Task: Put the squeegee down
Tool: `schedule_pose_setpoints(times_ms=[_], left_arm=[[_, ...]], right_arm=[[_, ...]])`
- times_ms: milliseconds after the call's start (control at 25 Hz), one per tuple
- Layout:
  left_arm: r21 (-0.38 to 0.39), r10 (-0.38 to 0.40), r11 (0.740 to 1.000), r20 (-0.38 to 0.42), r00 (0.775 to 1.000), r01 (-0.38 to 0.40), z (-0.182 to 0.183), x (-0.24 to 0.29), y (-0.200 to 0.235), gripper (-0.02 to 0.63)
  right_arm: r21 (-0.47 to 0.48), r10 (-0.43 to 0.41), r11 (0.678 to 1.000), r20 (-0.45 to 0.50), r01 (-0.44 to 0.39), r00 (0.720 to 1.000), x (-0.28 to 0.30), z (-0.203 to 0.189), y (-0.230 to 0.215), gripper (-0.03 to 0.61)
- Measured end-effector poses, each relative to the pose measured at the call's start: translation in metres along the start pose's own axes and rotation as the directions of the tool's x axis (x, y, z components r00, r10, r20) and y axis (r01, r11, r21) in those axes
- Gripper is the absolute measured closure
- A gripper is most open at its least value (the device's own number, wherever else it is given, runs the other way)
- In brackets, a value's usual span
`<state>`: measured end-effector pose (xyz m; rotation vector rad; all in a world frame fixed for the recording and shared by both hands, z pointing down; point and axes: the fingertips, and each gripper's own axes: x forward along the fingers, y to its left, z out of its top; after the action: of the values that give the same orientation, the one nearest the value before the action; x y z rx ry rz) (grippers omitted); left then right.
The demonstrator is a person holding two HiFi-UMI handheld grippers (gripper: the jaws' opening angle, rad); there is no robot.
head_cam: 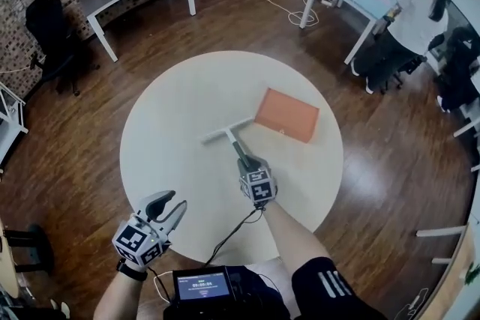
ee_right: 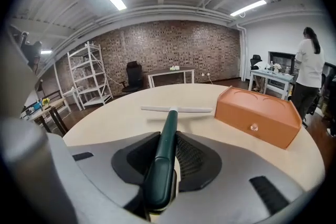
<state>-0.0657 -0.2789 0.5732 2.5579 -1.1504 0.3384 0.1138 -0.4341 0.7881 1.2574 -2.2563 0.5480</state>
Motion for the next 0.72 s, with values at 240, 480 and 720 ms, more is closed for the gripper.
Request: schedule_pose_setpoints(times_ms=[240, 480, 720], left_arm=[[-0.019, 0.018, 1.000, -0.031, 0.999, -0.019, -0.004, 0.016, 0.017, 0.457], [-0.031, 0.030, 0.999, -0.043, 0.999, -0.031, -0.009, 0.026, 0.020, 0.457], [-0.044, 0.036, 0.998, -0.046, 0.998, -0.038, -0.015, 0.023, 0.026, 0.457]], right_arm=[[-0.010, 0.013, 1.000, -0.020, -0.013, 1.000, 0.022, -0.012, 0.001, 0.463], [-0.046, -0.039, 0.998, -0.164, 0.032, 0.986, 0.028, -0.057, -0.005, 0.460], [-0.109, -0.066, 0.993, -0.201, 0.044, 0.977, 0.036, -0.072, -0.002, 0.449]])
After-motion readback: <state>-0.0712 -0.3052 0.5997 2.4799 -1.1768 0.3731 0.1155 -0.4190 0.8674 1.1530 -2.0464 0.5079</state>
